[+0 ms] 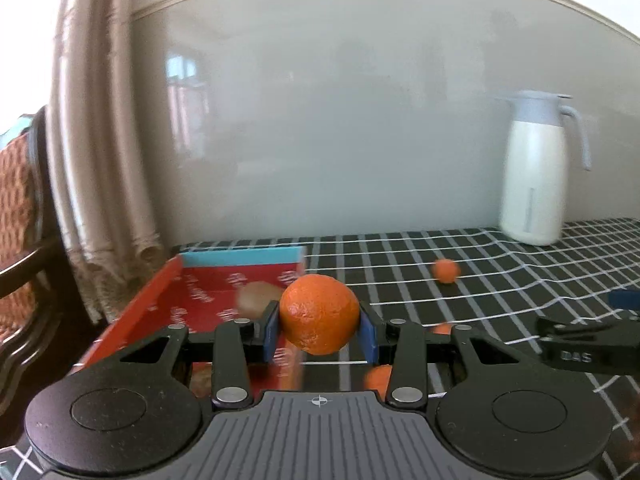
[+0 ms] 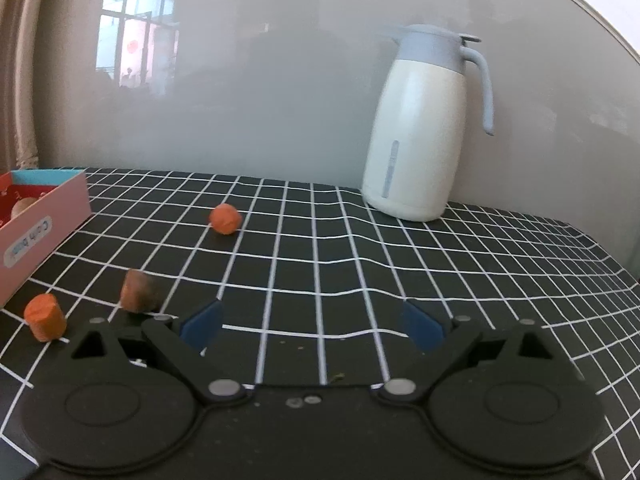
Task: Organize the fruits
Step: 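Carry the orange with the left tool into the red box and open, then reach the right tool to a small orange chunk and grasp it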
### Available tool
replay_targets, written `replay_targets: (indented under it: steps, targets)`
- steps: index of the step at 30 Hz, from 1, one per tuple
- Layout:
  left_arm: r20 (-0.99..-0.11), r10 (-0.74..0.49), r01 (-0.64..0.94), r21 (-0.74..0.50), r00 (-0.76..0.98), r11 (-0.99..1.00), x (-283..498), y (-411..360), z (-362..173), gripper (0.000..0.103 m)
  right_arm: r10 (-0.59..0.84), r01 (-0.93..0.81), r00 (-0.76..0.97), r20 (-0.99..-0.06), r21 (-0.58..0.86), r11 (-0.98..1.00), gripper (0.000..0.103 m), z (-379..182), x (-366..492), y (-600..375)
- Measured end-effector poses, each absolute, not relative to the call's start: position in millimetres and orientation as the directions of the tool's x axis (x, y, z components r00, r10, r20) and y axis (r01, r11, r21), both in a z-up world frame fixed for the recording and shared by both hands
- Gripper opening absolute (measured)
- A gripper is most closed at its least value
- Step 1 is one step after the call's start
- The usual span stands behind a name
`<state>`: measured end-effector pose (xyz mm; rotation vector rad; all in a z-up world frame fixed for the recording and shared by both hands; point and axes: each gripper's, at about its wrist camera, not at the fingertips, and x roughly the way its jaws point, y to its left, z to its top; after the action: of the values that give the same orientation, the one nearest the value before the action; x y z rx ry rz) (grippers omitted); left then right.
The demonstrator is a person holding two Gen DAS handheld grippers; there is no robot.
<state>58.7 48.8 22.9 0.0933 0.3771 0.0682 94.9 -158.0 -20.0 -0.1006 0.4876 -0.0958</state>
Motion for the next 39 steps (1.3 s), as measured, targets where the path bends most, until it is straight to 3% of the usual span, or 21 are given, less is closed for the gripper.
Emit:
replay_targets:
  steps: [18, 19, 20, 22, 31, 39]
  targets:
    - [-0.407, 0.185, -0.149, 0.118, 0.895, 0.982, 68, 95, 10, 0.041, -0.096, 0.034, 0.887, -0.451, -0.145, 0.989, 0.096, -19, 97, -130]
    - [-0.391, 0.194, -0.157, 0.125, 0.899, 0.98, 66, 93, 11, 0.05, -0.097, 0.034, 0.888, -0.45, -0.146, 0.989, 0.096, -19, 96, -130]
    - [-0.37, 0.202, -0.165, 0.129, 0.907, 0.978, 63, 92, 14, 0.075, -0.099, 0.036, 0.888, -0.449, -0.146, 0.989, 0.097, -19, 96, -131]
    - [-0.311, 0.235, -0.201, 0.138, 0.921, 0.97, 54, 89, 18, 0.096, -0.101, 0.04, 0.888, -0.448, -0.142, 0.989, 0.097, -18, 96, -133]
    - [-0.236, 0.258, -0.225, 0.157, 0.937, 0.962, 46, 82, 24, 0.103, -0.09, 0.032, 0.895, -0.436, -0.14, 0.99, 0.098, -16, 92, -136]
    - [-0.243, 0.253, -0.223, 0.142, 0.936, 0.964, 50, 83, 23, 0.103, -0.074, 0.02, 0.903, -0.423, -0.131, 0.991, 0.1, -15, 91, -134]
